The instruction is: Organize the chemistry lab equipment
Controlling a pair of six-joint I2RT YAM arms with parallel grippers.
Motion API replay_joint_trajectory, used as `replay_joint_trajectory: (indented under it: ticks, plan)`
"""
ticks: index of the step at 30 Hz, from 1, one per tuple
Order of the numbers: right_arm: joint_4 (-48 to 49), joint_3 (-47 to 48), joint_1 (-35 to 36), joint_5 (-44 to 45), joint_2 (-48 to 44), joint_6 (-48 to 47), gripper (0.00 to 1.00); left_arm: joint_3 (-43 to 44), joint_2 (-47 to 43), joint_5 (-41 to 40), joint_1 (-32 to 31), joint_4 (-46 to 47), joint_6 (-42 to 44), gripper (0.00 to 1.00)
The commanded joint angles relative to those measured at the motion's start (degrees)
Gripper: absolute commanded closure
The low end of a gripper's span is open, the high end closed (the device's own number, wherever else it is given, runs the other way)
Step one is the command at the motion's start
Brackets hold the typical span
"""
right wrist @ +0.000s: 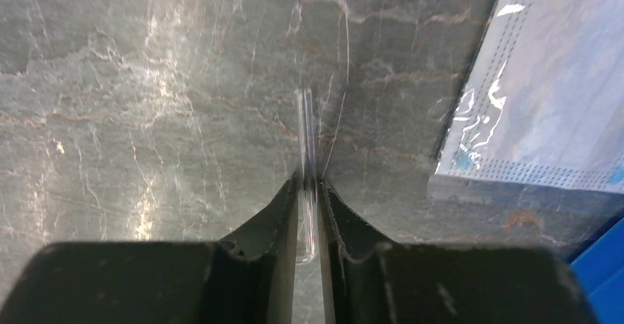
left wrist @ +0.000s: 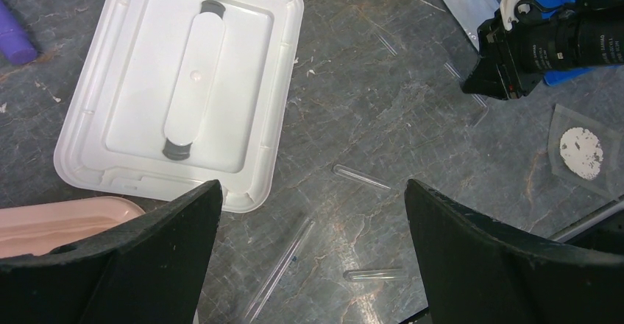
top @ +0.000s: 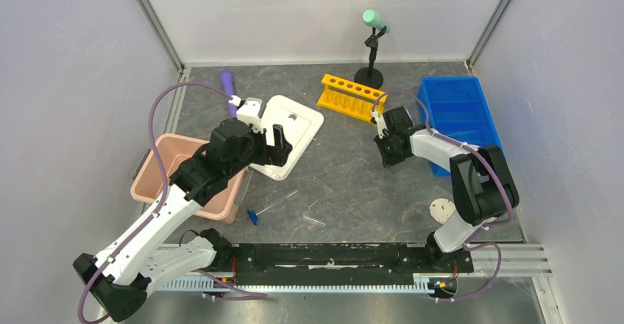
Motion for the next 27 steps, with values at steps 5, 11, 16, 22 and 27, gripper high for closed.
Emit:
replay_joint_trajectory:
  ticks: [5, 11, 16, 22, 27]
  plan:
    - [-14.5, 2.9, 0.2, 0.0, 3.7, 3.2, 0.74, 0.0, -0.4, -0.6, -0.1, 0.6, 0.9, 0.0]
    - [-16.7, 5.1, 0.2, -0.1, 5.6, 2.2, 0.76, -0.1, -0.4, -0.6, -0.1, 0.4, 1.2, 0.0]
    - [-16.1, 5.6, 0.2, -0.1, 8.1, 0.9, 0.76, -0.2, -1.2, -1.1, -0.1, 0.5, 1.3, 0.0]
    - [-14.0, 4.4, 0.2, -0.2, 8.2, 1.4, 0.83, -0.3, -1.3, -1.5, -0.1, 0.5, 1.5, 0.0]
    - [-13.5, 3.9, 0.2, 0.8, 7.2, 1.3, 0.96, -0.2, -1.1, -1.4, -0.2, 0.4, 1.5, 0.0]
